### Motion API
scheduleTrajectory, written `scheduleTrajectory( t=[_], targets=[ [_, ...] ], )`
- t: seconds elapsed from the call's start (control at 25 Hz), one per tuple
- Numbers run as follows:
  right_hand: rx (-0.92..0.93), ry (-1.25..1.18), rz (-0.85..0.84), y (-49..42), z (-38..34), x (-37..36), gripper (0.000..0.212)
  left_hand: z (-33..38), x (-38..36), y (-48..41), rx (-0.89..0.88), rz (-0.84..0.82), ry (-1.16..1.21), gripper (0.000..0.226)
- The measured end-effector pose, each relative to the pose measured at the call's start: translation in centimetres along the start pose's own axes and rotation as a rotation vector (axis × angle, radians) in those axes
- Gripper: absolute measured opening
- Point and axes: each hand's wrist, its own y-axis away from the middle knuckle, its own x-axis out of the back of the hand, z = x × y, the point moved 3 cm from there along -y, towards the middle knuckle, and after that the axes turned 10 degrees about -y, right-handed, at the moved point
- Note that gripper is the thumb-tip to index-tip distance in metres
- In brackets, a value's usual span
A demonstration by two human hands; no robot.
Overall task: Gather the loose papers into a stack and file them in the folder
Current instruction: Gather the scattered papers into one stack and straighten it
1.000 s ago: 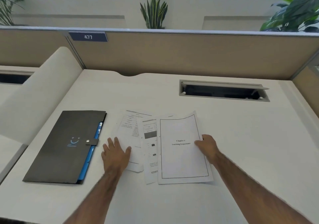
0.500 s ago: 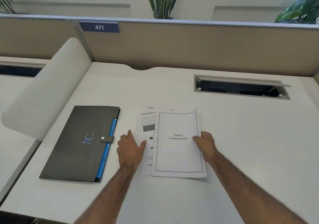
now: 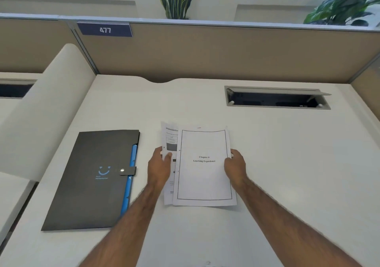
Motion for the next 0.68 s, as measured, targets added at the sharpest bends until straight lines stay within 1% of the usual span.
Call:
scheduleTrajectory(
  t=[0.04,0.08,0.2,0.28,0.32,0.4,0.44,0.48,0.52,0.56,0.6,0.64,0.68],
  targets=[
    [-0.002,-0.01,0.009,0.1,0.0,-0.2,0.05,0.0,-0.2,-0.2,-0.036,-0.021,-0.005,0.026],
    [0.006,-0.015,0.013,0.2,0.0,-0.5,0.053,0.1,-0.5,-0.1,-0.057,-0.061,0.004,0.026],
    [0.042,-0.01,-0.041,0.5,-0.3,-1.8,0.056,0.3,-1.4,0.1,-0.046,-0.217,0.111,0.024],
    [0.054,-0.004,-0.091,0.9,-0.5,-2.5,0.053,0.4,-1.7,0.4,-0.03,-0.32,0.183,0.02],
    [0.058,-0.005,-0.086,1.0,-0.7,-2.6,0.049,0.5,-1.8,0.6,-0.018,-0.349,0.197,0.023],
    [0.045,-0.022,0.001,1.2,-1.1,-1.8,0.039,0.8,-1.6,0.9,-0.015,-0.381,0.216,0.03],
    [0.023,-0.061,0.023,1.1,-1.3,-1.1,0.039,1.2,-1.3,1.1,-0.035,-0.401,0.252,0.029],
    [-0.003,-0.123,-0.006,1.1,-1.4,-0.2,0.046,1.6,-1.0,1.2,-0.065,-0.424,0.309,0.027],
    [-0.037,-0.192,-0.087,1.0,-1.7,0.6,0.05,2.1,-0.6,1.3,-0.1,-0.452,0.377,0.024],
    [-0.071,-0.256,-0.2,1.1,-2.3,1.3,0.048,2.7,-0.1,1.5,-0.136,-0.479,0.443,0.021],
    [-0.093,-0.308,-0.301,1.2,-3.0,1.9,0.05,3.4,0.4,1.8,-0.167,-0.494,0.502,0.019],
    [-0.088,-0.347,-0.352,1.3,-3.7,2.7,0.053,4.1,0.9,2.0,-0.189,-0.495,0.549,0.019],
    [-0.064,-0.382,-0.36,1.3,-4.5,3.4,0.057,4.8,1.3,2.2,-0.209,-0.49,0.588,0.02]
  ],
)
